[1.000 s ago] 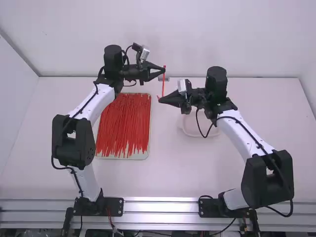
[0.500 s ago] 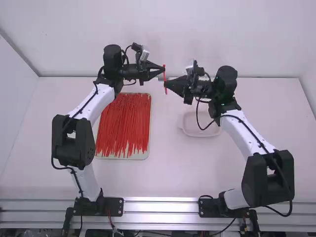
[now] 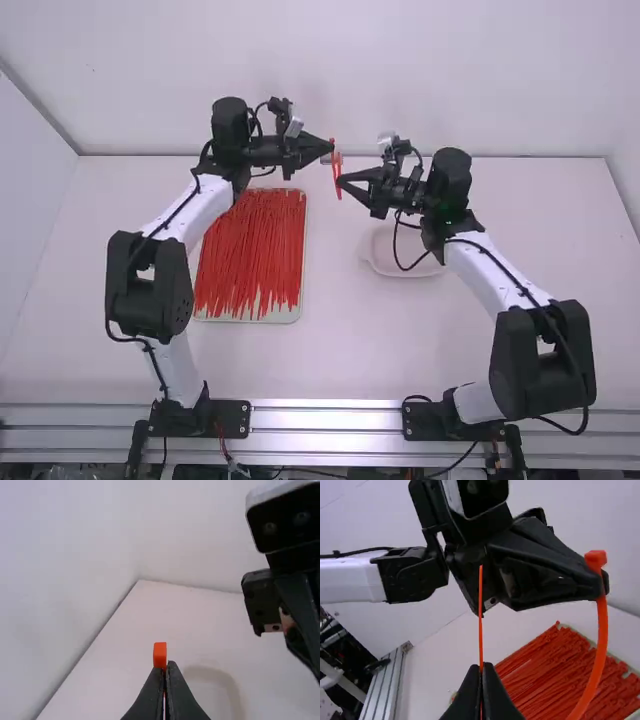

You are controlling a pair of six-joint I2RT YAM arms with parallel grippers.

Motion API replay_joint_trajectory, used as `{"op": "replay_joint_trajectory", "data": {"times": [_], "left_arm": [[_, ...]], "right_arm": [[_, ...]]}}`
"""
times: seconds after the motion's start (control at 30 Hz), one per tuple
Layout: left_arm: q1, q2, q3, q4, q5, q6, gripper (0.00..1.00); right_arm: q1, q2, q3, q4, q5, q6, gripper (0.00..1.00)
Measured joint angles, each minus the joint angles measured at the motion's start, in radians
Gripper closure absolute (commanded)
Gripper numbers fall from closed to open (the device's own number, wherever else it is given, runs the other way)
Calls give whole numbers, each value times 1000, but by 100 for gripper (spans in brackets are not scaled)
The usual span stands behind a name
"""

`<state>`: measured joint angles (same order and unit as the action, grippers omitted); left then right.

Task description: Fasten the cable tie

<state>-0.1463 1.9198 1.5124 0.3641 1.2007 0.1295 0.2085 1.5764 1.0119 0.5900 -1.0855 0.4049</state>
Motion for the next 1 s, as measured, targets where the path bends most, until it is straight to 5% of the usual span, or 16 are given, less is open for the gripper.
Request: {"op": "replay_joint_trajectory", "data": {"times": [0.23,0.47,1.0], "left_arm": [[-2,0,-80,222,22,-1,98],[-4,0,-159,475,53,-101,98],[-32,0,-206,525,98,-108,98]], "right_arm": [[5,0,-72,154,11,132,100],[22,0,-115,149,14,185,100],[23,0,-115,130,-27,332,100]]}}
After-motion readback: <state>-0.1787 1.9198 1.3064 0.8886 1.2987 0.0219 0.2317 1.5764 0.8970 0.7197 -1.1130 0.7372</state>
